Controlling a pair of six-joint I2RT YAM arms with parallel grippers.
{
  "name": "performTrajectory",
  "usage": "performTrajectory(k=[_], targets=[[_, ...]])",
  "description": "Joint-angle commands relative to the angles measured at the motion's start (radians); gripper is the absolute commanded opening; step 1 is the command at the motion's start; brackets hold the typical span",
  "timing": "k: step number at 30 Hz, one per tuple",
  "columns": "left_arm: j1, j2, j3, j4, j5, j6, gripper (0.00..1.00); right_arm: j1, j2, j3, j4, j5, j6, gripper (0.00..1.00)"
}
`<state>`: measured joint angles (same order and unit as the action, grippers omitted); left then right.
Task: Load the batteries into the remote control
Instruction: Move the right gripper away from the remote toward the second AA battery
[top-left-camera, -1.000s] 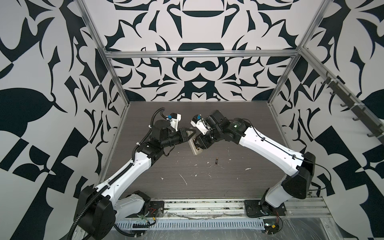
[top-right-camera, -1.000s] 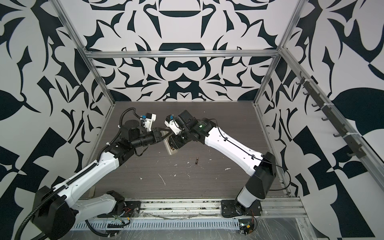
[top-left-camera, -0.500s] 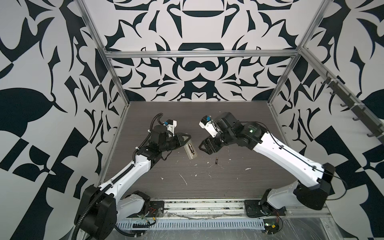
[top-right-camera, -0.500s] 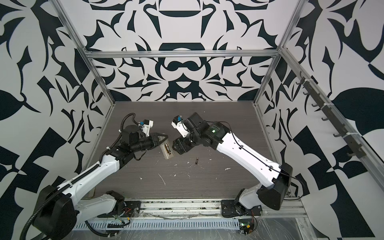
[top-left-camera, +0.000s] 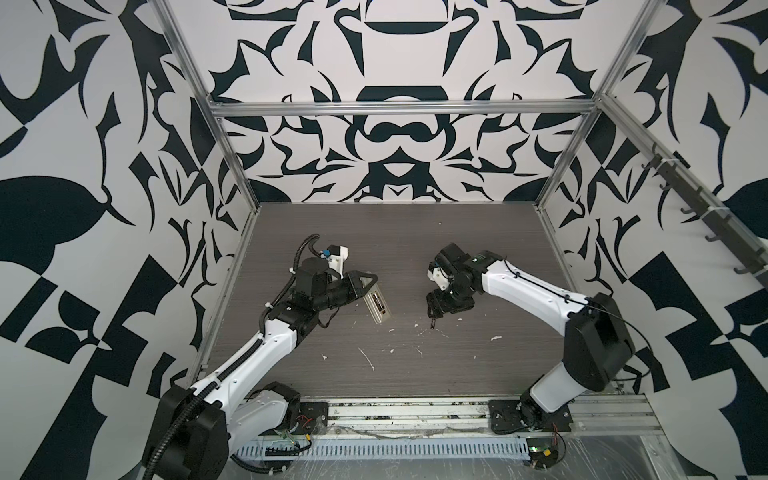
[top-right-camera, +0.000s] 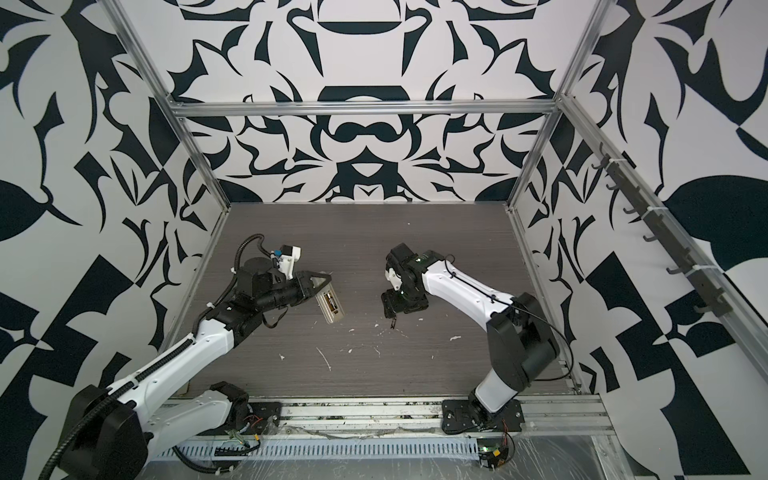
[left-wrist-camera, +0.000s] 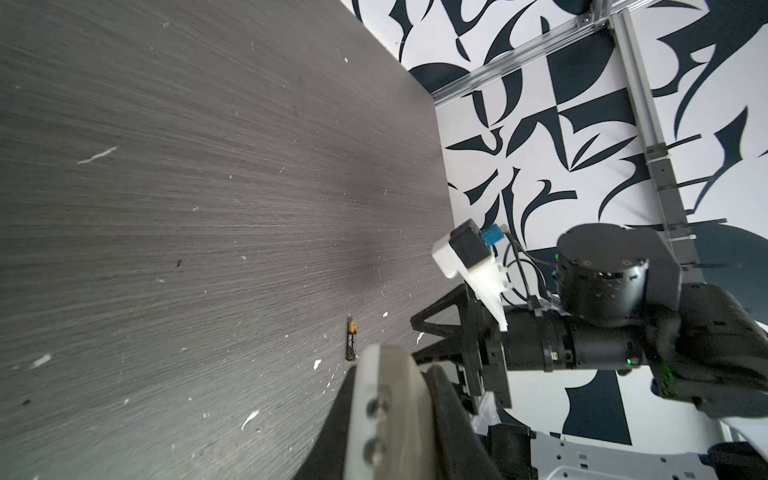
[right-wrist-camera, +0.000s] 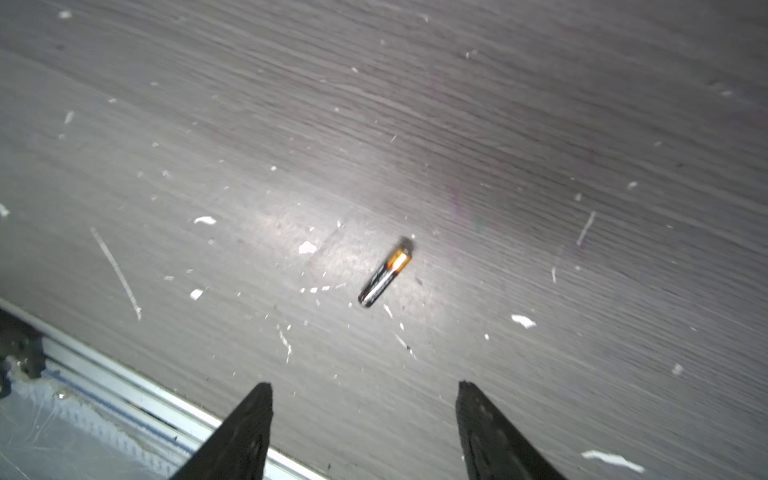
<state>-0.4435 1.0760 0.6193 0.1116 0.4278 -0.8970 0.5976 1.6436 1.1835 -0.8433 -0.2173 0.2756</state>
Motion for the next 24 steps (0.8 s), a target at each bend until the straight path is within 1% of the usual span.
performTrajectory(k=[1, 4, 9, 13, 17, 22, 24], targets=[[0.000, -0.023, -0.011, 0.025, -0.007, -0.011, 0.00, -0.002, 0.029, 0.005, 0.028, -0.020, -0.027, 0.71], [-0.001, -0.024, -0.013, 0.029, -0.013, -0.012, 0.00, -0.001, 0.074, -0.010, 0.056, -0.022, -0.037, 0.68], [0.000, 0.019, -0.001, 0.049, 0.006, -0.015, 0.00, -0.002, 0.150, 0.008, 0.061, -0.010, -0.067, 0.62], [0.000, 0.039, 0.018, 0.051, 0.008, -0.011, 0.00, 0.008, 0.200, 0.018, 0.047, 0.016, -0.089, 0.55], [0.000, 0.047, 0.018, 0.061, 0.009, -0.015, 0.00, 0.027, 0.221, 0.016, 0.045, 0.052, -0.107, 0.48], [0.000, 0.061, 0.020, 0.065, 0.017, -0.017, 0.00, 0.040, 0.238, 0.014, 0.047, 0.070, -0.111, 0.44], [0.000, 0.063, 0.022, 0.065, 0.019, -0.016, 0.00, 0.048, 0.241, 0.014, 0.044, 0.085, -0.120, 0.39]])
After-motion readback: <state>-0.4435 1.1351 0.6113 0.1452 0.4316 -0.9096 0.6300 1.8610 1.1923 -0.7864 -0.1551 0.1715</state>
